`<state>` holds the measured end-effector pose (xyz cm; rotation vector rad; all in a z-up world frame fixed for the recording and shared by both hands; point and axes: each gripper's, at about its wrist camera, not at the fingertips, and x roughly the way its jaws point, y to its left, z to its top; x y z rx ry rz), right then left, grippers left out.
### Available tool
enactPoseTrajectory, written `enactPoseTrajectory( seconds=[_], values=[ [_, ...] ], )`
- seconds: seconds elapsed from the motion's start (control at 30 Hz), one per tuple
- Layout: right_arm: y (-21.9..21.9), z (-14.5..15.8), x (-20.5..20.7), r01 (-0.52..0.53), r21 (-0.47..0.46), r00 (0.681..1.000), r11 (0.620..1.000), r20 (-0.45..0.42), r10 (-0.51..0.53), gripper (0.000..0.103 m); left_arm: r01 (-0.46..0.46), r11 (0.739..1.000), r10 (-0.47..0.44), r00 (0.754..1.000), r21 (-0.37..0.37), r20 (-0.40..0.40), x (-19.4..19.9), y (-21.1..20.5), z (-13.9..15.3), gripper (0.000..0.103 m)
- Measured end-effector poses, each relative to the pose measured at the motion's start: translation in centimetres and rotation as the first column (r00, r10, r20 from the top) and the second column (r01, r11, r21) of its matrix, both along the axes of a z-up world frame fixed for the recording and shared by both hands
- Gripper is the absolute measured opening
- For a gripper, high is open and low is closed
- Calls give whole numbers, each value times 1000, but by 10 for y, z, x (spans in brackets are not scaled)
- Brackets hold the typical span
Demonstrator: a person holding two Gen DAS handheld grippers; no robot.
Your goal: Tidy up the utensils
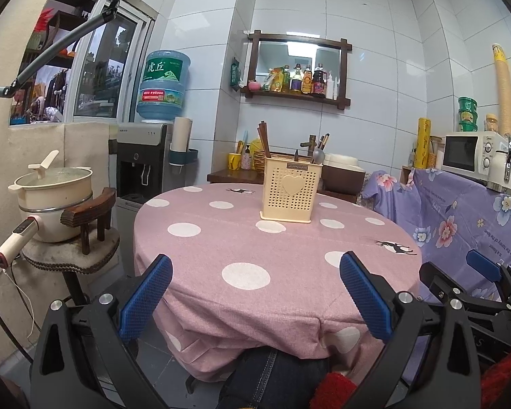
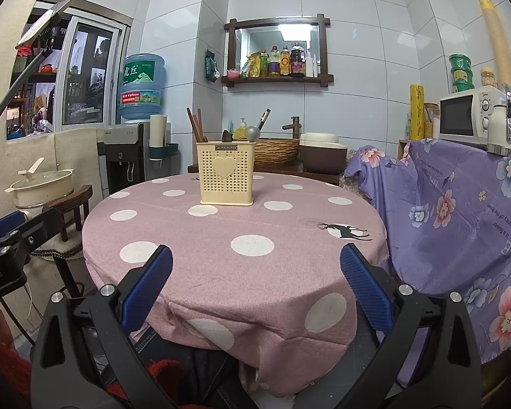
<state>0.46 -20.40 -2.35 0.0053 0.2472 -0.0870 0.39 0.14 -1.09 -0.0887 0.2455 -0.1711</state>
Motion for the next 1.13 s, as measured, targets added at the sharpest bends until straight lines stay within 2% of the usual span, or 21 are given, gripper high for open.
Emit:
enactPoseTrajectory(
  seconds=[1.13],
  values=[
    [2,-3,-1,0,4,1000,1000,-7,0,97,-10,1000,10,1000,-2,-17,2,6,-4,98]
  ],
)
